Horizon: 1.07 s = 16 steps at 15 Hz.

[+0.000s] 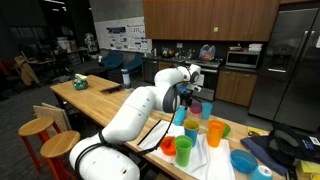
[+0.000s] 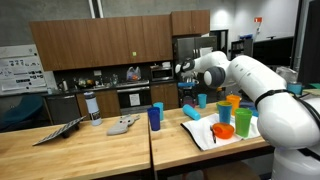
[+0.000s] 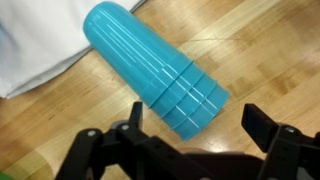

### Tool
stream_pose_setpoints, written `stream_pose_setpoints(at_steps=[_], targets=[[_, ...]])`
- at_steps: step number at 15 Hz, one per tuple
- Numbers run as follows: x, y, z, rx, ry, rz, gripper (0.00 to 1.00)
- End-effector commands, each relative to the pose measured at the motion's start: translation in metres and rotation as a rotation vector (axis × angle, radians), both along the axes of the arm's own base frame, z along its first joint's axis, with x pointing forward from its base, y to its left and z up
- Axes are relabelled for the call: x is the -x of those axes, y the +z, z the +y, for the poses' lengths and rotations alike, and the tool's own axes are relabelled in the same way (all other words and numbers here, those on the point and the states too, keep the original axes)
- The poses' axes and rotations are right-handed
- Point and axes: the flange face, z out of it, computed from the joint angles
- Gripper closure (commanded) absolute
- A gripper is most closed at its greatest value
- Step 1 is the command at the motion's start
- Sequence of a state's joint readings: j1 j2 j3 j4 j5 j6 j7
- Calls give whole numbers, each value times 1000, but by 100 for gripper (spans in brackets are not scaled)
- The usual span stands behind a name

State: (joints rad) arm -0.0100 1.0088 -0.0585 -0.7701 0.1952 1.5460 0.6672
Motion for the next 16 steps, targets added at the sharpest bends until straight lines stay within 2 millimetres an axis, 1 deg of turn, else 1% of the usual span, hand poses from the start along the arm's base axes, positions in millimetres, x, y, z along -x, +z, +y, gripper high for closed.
stream_pose_setpoints(at_steps=[1, 5, 9, 12, 14, 16], targets=[[-5, -7, -6, 9, -18, 3, 0], [-8, -12, -3, 16, -17, -3, 0], [-9, -12, 0, 12, -14, -7, 0], [-7, -13, -5, 31, -9, 14, 0], [-4, -12, -14, 39, -12, 30, 0], [-3, -14, -18, 41, -23, 37, 0]])
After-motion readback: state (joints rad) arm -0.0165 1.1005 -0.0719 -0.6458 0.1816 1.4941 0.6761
